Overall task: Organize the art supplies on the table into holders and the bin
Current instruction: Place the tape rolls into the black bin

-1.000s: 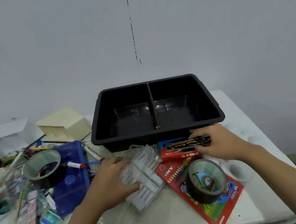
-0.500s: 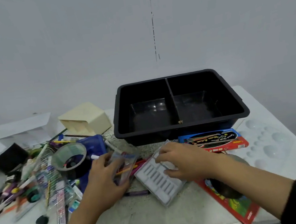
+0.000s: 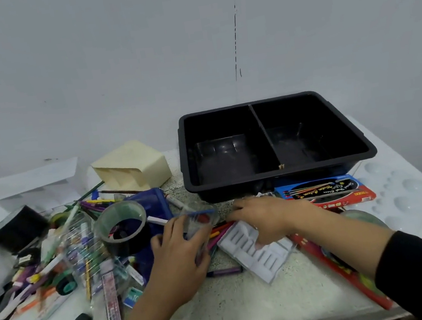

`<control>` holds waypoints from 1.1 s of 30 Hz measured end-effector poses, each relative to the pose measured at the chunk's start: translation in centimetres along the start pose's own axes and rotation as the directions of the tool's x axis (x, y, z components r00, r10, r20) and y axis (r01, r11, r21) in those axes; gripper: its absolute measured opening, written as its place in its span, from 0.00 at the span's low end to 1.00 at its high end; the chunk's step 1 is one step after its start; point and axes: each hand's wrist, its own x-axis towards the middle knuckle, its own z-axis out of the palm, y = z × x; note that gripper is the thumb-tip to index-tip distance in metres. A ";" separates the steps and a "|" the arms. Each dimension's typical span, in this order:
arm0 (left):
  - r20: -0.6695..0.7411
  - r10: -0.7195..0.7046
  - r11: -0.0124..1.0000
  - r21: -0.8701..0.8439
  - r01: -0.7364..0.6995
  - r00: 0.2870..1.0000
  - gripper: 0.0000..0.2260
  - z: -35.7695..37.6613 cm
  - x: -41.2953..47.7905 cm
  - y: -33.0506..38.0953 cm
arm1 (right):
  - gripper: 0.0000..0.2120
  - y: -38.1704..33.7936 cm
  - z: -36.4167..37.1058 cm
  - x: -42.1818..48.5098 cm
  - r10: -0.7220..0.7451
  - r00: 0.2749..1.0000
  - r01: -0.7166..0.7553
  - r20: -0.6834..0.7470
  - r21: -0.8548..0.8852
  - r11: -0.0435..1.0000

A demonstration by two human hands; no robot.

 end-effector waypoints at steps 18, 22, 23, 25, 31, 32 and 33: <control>0.201 0.104 0.982 0.132 -0.132 0.974 0.39 -1.1 1.1 -0.1 | 0.34 0.2 -0.2 -0.2 0.034 0.999 -0.034 0.005 0.000 0.999; 0.133 0.085 0.985 0.139 -0.103 0.987 0.31 -0.2 0.9 -0.5 | 0.40 0.7 -0.1 -0.2 0.036 0.999 -0.036 -0.010 0.008 0.999; 0.124 0.086 0.987 0.124 -0.101 0.989 0.32 -0.1 0.8 -0.4 | 0.40 0.9 0.1 -0.2 0.034 0.999 -0.034 -0.013 0.010 0.999; 0.123 0.098 0.991 0.077 -0.108 0.988 0.36 -0.2 0.6 0.0 | 0.39 1.4 0.2 -0.2 0.031 0.999 -0.031 -0.009 0.016 0.999; 0.153 0.099 0.987 0.107 -0.116 0.983 0.40 -0.6 0.7 0.2 | 0.36 1.2 -0.3 -0.4 0.003 1.000 -0.005 0.029 0.057 0.998; 0.132 0.100 0.987 0.110 -0.114 0.986 0.38 -0.7 0.7 0.3 | 0.36 1.2 -0.4 -0.5 -0.003 1.000 0.002 0.017 0.075 0.997; 0.113 0.098 0.988 0.109 -0.111 0.989 0.36 -0.7 0.7 0.4 | 0.35 1.2 -0.6 -0.7 -0.016 1.000 0.017 -0.011 0.093 0.996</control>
